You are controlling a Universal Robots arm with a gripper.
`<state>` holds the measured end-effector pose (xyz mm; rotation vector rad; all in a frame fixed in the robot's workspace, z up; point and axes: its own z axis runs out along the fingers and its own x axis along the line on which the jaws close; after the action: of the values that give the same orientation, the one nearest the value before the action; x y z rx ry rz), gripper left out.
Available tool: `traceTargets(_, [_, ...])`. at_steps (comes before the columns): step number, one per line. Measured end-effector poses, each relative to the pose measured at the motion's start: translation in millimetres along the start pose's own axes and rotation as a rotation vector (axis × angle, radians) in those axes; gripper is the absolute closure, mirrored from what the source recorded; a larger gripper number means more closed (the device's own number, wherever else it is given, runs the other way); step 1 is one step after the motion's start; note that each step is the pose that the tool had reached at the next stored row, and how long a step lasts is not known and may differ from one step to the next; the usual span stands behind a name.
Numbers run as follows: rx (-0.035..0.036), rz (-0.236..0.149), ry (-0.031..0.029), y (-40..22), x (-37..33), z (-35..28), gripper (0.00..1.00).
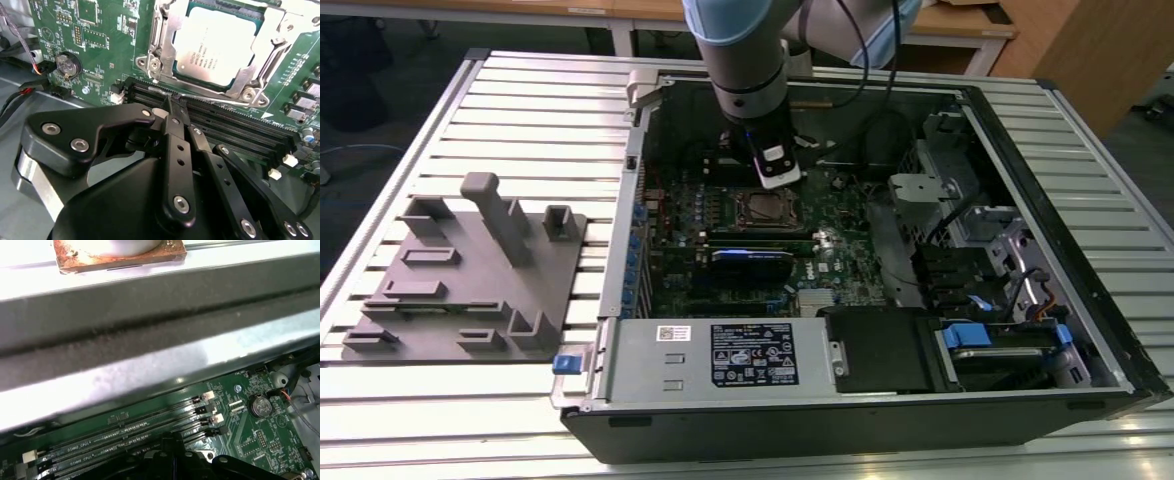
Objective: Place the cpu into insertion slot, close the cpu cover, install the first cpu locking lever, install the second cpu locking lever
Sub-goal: 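Install the first cpu locking lever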
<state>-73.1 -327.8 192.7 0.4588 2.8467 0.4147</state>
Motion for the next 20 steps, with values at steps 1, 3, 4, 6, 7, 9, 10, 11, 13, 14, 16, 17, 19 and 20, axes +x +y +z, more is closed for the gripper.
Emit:
traceTargets(1, [0.0002,0.0,0.0,0.0,-0.3,0.0,0.89])
traceTargets(3, [0.0003,0.0,-0.0002,0.1,-0.6,0.2,0.89])
traceTargets(4, [0.0005,0.001,-0.0002,0.2,-0.7,0.2,0.89])
traceTargets(6, [0.0005,0.001,-0.0002,0.2,-0.8,0.3,0.89])
traceTargets(7, [0.0004,0.0,-0.0002,0.2,-0.9,0.3,0.89])
traceTargets(9, [0.0005,0.0,-0.0002,0.0,-1.0,0.2,0.89])
traceTargets(10, [0.0003,0.0,-0.0002,-0.6,-1.2,0.1,0.89])
traceTargets(11, [0.0003,0.0,-0.0002,-1.3,-1.4,-0.1,0.89])
traceTargets(13, [0.0006,0.0,-0.0002,-2.7,-1.9,-0.5,0.89])
traceTargets(14, [0.0007,0.0,-0.0002,-2.7,-1.9,-0.5,0.89])
traceTargets(16, [0.0004,0.001,-0.0002,-2.7,-1.9,-0.5,0.89])
traceTargets(17, [0.0002,0.001,-0.0003,-2.8,-1.9,-0.3,0.89])
traceTargets(19, [0.0001,0.0,-0.0003,-2.9,-1.9,0.0,0.89])
traceTargets(20, [0.0001,0.0,-0.0004,-3.0,-1.8,0.2,0.89])
